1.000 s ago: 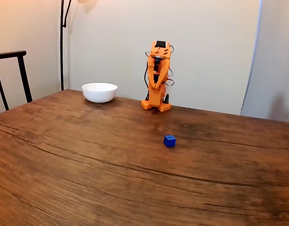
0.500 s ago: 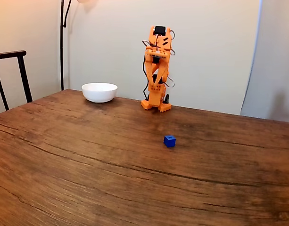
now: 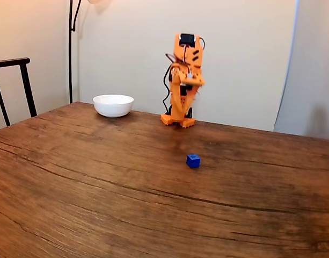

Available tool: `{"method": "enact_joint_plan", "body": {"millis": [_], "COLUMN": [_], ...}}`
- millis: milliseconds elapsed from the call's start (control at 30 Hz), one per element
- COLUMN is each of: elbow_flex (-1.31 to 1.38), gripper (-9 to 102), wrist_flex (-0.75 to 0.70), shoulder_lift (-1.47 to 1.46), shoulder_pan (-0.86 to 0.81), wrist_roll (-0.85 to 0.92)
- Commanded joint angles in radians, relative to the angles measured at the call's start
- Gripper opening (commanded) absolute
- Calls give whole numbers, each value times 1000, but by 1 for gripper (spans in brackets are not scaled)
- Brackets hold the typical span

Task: Grasp the cube and drop it in the bowl

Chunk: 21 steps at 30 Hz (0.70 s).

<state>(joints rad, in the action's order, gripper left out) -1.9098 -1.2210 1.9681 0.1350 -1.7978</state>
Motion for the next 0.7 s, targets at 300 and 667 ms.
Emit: {"method": "enact_joint_plan", "body": {"millis": [300,667], "elbow_flex": [40,46], "gripper": [0,29], "wrist_flex": [239,276], "shoulder_lift": [-201,-258], "shoulder_pan": [61,94], "wrist_roll": [9,12]}}
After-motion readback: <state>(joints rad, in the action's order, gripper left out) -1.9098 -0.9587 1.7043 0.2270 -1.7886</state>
